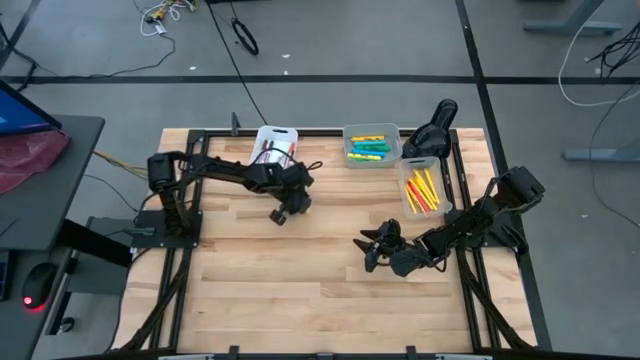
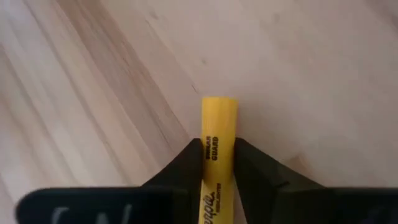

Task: Pick & Place Markers
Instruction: Put the yellow highlighter pen into the gray bin

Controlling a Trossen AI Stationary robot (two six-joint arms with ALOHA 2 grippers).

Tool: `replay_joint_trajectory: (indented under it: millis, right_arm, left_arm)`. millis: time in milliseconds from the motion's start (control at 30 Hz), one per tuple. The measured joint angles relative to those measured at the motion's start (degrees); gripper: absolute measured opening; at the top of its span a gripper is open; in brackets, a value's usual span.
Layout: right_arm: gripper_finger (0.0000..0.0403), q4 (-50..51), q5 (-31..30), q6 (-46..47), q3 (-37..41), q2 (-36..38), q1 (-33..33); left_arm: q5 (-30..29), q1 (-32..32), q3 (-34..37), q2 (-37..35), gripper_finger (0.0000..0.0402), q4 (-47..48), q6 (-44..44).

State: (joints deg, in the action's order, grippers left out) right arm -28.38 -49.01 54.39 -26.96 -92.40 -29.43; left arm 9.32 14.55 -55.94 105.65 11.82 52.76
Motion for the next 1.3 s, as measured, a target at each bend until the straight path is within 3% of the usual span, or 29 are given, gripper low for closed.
replay_joint_trajectory:
  millis: [167, 367, 500, 800, 933, 1033, 1133, 1300]
  right_arm:
    - [0.0199, 0.0, 1.1, -0.9, 0.0, 0.0, 0.0]
    - [0.0199, 1.0, 8.7, -0.9, 0.0, 0.0, -0.2]
    - [0.0199, 1.5, 8.5, -1.9, 0.0, 0.0, -1.2]
    - [0.0199, 0.2, 4.3, -6.8, 0.0, -1.0, -2.5]
    - [0.0199, -9.4, 1.8, -16.0, 0.0, -4.5, -2.5]
    - [0.0199, -22.2, -0.6, -25.7, -0.1, -7.9, -1.9]
    - [0.0199, -31.7, -3.7, -35.8, -1.7, -10.3, -1.3]
    - [0.0199, -33.5, -4.7, -49.4, -6.5, -10.2, -0.9]
  left_arm:
    - [4.1, -1.6, 0.1, 0.3, 0.0068, -5.0, -3.6]
    - [12.2, -4.7, 0.1, 0.2, 0.0065, -11.4, -12.5]
    - [13.1, -7.6, 0.1, 0.2, 0.0065, -17.3, -17.5]
    - [13.2, -12.7, 0.1, 0.1, 0.0065, -45.5, -31.4]
    - [13.8, -14.4, 0.0, 0.0, 0.0065, -58.9, -37.1]
    - [13.9, -15.8, 0.0, 0.0, 0.0065, -65.4, -39.7]
    - [13.9, -17.1, 0.0, 0.0, 0.0065, -68.7, -41.6]
    - [13.2, -18.8, 0.0, -0.1, 0.0065, -69.0, -41.7]
